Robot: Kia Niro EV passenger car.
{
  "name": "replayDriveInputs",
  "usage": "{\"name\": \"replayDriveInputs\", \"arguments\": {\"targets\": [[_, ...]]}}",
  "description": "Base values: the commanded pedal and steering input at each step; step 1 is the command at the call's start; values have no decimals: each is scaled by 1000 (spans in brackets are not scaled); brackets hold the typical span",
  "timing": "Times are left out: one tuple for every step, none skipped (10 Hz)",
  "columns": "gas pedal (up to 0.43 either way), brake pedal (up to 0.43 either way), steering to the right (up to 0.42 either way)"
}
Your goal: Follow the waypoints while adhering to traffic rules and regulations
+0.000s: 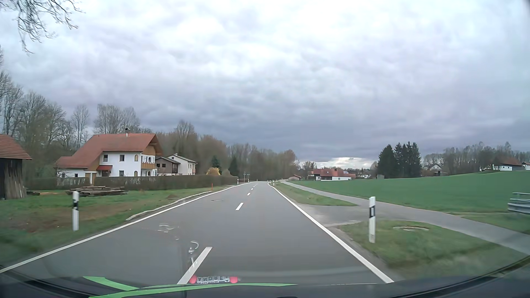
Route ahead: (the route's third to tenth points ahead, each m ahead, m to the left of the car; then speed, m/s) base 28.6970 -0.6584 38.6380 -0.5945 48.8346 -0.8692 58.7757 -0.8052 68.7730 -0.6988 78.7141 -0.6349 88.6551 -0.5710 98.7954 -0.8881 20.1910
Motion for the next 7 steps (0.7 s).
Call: {"name": "replayDriveInputs", "arguments": {"targets": [[157, 0, -3], [118, 0, -3], [47, 0, -3], [0, 0, -2], [0, 0, -2], [0, 0, -1], [0, 0, 0]]}}
